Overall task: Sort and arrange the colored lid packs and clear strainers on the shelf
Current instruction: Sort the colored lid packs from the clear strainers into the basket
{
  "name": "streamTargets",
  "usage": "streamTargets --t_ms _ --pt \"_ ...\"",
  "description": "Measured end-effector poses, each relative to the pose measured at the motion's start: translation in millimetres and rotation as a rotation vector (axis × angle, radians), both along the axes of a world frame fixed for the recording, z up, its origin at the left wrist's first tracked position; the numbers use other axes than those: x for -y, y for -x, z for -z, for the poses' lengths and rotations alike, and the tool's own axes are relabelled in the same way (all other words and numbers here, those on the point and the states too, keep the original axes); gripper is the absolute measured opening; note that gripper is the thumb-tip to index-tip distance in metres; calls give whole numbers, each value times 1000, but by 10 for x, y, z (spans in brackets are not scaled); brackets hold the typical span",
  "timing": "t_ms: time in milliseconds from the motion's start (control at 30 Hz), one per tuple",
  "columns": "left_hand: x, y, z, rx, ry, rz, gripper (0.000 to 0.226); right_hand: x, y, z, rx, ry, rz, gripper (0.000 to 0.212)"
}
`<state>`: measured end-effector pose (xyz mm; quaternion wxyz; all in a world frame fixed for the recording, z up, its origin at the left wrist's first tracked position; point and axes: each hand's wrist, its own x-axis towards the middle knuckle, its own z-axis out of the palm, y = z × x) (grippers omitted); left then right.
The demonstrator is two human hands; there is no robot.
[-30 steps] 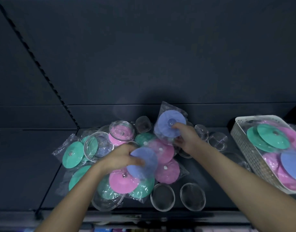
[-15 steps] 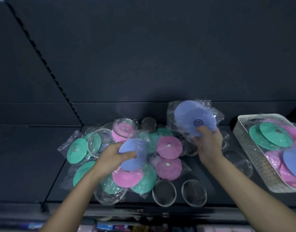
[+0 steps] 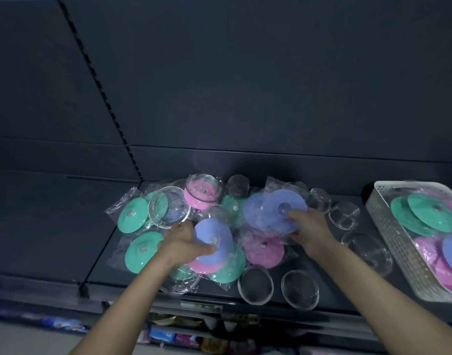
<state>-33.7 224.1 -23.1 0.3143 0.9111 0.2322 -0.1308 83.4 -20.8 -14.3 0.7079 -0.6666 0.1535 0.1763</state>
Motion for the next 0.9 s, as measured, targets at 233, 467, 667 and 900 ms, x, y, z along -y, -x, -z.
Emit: streamTargets --t_ms 233,467,667,900 --pt "106 9 -45 194 102 -167 41 -57 21 13 -55 -35 -19 31" --pt "65 27 -161 333 621 -419 33 -137 20 -59 -146 -47 -48 30" --pt "87 -37 -230 432 768 -451 36 -119 31 -103 -88 -126 -83 32" --pt "257 -285 -525 590 818 -416 35 105 33 -261 -3 -295 -11 23"
